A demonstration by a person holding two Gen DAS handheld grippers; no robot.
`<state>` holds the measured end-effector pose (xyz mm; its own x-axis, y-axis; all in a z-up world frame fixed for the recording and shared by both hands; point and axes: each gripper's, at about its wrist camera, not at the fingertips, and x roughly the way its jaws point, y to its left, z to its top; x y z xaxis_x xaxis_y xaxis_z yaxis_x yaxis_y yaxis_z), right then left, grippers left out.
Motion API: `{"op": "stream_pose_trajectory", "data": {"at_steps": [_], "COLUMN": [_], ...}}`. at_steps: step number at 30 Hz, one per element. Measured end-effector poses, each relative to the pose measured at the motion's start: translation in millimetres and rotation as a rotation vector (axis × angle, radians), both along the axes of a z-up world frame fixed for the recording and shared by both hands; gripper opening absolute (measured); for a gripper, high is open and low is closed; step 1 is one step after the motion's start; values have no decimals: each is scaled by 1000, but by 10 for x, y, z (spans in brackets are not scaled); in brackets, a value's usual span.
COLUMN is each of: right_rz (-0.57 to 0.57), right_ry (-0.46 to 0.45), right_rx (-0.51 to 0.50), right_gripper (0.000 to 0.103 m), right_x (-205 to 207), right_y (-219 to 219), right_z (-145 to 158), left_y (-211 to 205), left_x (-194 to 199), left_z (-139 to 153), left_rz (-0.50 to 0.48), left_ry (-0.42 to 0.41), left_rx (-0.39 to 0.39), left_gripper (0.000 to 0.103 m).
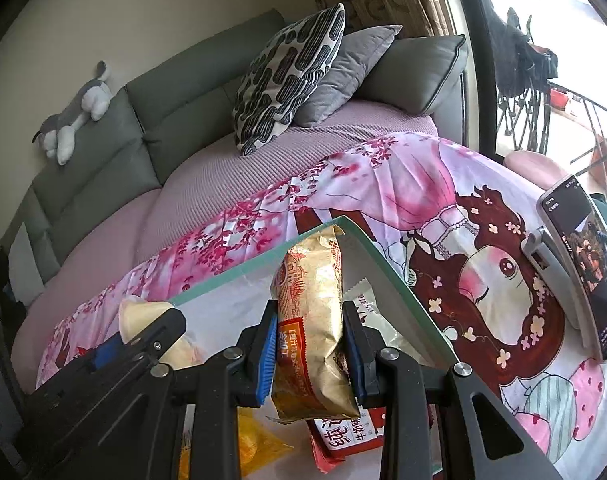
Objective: Organize snacks
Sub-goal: 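Carry both items over the tray and open both tools to drop them inside, then move both tools back from the tray toward the remaining snacks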
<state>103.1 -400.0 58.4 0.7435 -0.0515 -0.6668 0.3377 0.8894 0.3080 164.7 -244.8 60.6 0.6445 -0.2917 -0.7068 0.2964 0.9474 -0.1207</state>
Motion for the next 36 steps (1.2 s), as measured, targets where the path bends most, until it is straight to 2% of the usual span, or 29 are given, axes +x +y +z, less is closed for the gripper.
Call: {"op": "stream_pose_trajectory", "data": {"at_steps": [14,18,21,23,31,34,36], "right_rz": [11,7,2,-8,3,6,10], "right_ry": [26,44,54,55,72,82,89], "right_rx": [-4,-35,-43,-52,-97,-115,-119], "right_gripper": [33,33,44,61,79,86,89], "right_x": [41,60,63,51,75,90,95], "right_y": [18,40,37,32,76,90,95], "right_z": [-47,-63,-70,-63,-63,-74,-82], "left_y": [70,124,194,245,442,499,531], "left_x": [3,-2,8,23,88,107,117], "left_z": [43,75,84,76,-4,-42,-68], "left_rz": [34,76,118,142,220,251,270], "left_ry": [15,22,33,46,95,102,101], "left_rx": [25,54,78,86,101,113,125], "left_gripper": [48,61,66,69,71,78,78]}}
